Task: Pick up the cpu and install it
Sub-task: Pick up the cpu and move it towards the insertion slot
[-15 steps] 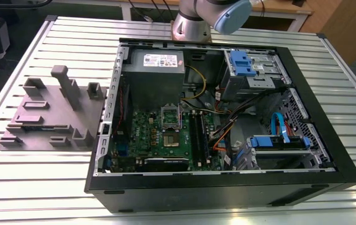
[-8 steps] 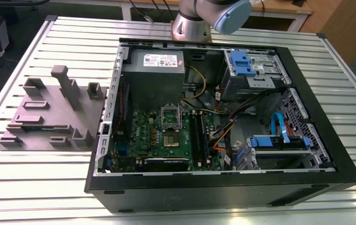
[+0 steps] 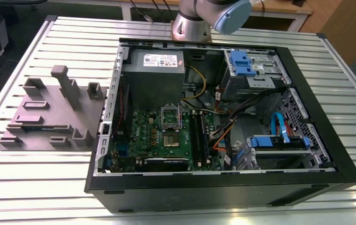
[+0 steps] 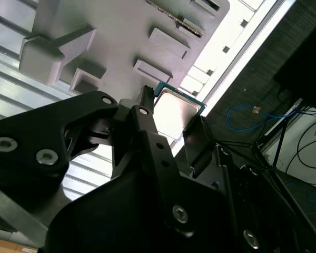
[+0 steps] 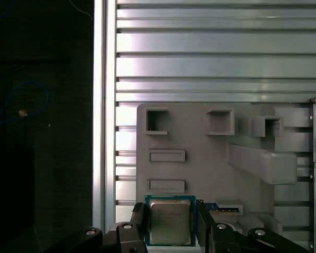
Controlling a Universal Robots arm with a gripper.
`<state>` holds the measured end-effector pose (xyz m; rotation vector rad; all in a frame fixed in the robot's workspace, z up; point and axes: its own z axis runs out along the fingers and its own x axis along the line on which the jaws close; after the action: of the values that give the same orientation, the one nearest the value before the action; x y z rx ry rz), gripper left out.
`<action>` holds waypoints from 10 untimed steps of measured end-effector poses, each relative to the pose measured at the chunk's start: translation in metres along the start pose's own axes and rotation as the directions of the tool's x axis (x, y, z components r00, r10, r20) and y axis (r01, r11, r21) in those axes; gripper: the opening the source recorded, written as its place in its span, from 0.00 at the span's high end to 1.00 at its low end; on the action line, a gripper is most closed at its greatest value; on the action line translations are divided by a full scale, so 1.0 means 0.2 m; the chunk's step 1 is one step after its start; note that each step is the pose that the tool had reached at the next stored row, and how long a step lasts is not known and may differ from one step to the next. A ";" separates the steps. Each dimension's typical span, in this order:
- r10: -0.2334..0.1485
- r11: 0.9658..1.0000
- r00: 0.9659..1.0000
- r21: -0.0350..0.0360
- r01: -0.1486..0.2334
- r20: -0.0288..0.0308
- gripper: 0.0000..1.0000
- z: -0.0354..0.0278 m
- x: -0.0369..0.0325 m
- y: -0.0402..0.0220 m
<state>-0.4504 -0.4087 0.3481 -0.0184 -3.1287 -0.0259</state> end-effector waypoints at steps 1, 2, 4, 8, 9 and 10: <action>0.000 1.000 1.000 0.000 0.000 0.000 0.53 -0.001 0.000 0.000; 0.000 1.000 1.000 0.000 0.000 0.000 0.53 -0.002 0.000 0.000; 0.000 1.000 1.000 0.000 0.000 0.000 0.53 -0.003 0.000 0.000; 0.000 1.000 1.000 0.000 0.000 0.000 0.53 -0.008 0.000 0.000; 0.000 1.000 1.000 0.000 0.000 0.000 0.53 -0.010 0.000 0.000; 0.000 1.000 1.000 0.000 0.000 0.000 0.53 -0.011 0.000 0.000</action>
<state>-0.4504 -0.4087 0.3503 -0.0185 -3.1287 -0.0260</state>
